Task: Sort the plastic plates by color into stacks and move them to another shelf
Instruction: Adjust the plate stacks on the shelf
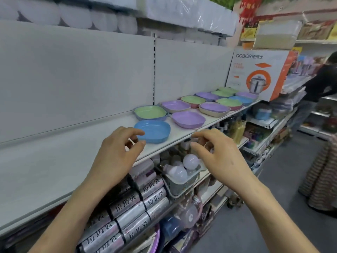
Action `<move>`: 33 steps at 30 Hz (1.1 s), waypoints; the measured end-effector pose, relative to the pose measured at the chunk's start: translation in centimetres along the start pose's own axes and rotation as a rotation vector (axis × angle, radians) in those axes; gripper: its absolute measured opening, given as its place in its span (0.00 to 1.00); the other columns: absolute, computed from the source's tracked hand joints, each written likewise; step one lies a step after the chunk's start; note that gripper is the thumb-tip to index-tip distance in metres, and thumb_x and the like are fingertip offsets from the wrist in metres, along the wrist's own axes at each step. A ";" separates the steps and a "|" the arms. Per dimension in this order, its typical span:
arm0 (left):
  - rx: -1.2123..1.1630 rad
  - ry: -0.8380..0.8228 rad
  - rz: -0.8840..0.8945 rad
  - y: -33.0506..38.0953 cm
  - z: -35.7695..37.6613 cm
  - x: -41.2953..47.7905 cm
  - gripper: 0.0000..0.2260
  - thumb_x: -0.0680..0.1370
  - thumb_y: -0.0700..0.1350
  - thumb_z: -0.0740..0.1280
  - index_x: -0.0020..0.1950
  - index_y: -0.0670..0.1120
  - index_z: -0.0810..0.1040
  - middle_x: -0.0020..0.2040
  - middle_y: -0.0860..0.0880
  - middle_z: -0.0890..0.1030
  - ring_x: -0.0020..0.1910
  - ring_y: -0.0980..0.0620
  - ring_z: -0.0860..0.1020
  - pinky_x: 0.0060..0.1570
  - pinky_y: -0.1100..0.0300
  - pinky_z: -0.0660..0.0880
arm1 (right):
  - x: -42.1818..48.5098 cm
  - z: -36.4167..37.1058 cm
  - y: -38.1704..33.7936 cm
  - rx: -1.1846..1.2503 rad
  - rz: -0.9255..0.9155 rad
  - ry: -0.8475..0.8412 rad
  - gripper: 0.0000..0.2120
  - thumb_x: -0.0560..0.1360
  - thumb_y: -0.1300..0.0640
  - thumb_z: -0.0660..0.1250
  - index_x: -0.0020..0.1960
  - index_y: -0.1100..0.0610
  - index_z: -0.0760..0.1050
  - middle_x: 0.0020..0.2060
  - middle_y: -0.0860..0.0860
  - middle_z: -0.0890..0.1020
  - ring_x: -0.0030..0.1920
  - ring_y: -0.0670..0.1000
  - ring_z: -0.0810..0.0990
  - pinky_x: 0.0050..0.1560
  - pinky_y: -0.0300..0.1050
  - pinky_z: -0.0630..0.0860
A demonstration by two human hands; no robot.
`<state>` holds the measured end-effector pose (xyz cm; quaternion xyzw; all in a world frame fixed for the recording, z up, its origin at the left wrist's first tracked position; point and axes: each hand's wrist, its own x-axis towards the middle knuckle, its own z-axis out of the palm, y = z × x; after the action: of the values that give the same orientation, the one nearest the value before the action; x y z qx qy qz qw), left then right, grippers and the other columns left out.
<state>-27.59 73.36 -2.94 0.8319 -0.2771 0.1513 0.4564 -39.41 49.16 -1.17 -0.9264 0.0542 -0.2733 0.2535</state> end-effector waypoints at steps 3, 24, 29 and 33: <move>0.089 0.034 -0.029 -1.4 1.0 2.8 0.08 0.79 0.50 0.69 0.58 0.57 0.81 0.48 0.57 0.78 0.45 0.59 0.79 0.51 0.54 0.76 | 4.2 0.8 1.4 0.015 -0.026 0.009 0.11 0.80 0.47 0.67 0.61 0.47 0.79 0.46 0.42 0.77 0.47 0.42 0.76 0.46 0.32 0.69; 0.408 -0.128 -0.409 -4.4 4.8 10.9 0.09 0.81 0.54 0.66 0.59 0.63 0.81 0.55 0.56 0.78 0.54 0.55 0.77 0.58 0.52 0.74 | 21.5 6.4 8.5 0.141 -0.209 -0.105 0.10 0.80 0.49 0.68 0.60 0.48 0.81 0.44 0.42 0.79 0.44 0.40 0.77 0.42 0.30 0.68; 0.476 -0.124 -0.451 -4.3 6.2 11.1 0.14 0.79 0.44 0.68 0.60 0.62 0.81 0.57 0.54 0.78 0.55 0.52 0.75 0.60 0.52 0.73 | 24.6 7.4 9.6 0.140 -0.247 -0.187 0.09 0.80 0.51 0.67 0.58 0.50 0.81 0.40 0.41 0.78 0.40 0.39 0.76 0.41 0.40 0.68; 0.470 -0.050 -0.502 -4.1 6.0 10.8 0.18 0.79 0.38 0.65 0.58 0.60 0.82 0.58 0.54 0.79 0.54 0.52 0.77 0.58 0.53 0.73 | 27.3 9.7 10.1 0.070 -0.285 -0.262 0.10 0.79 0.51 0.66 0.58 0.50 0.81 0.41 0.44 0.82 0.41 0.45 0.77 0.40 0.42 0.71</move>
<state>-16.49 66.57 -3.50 0.9600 -0.0326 0.0737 0.2683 -10.78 38.20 -0.13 -0.9429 -0.1205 -0.1853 0.2491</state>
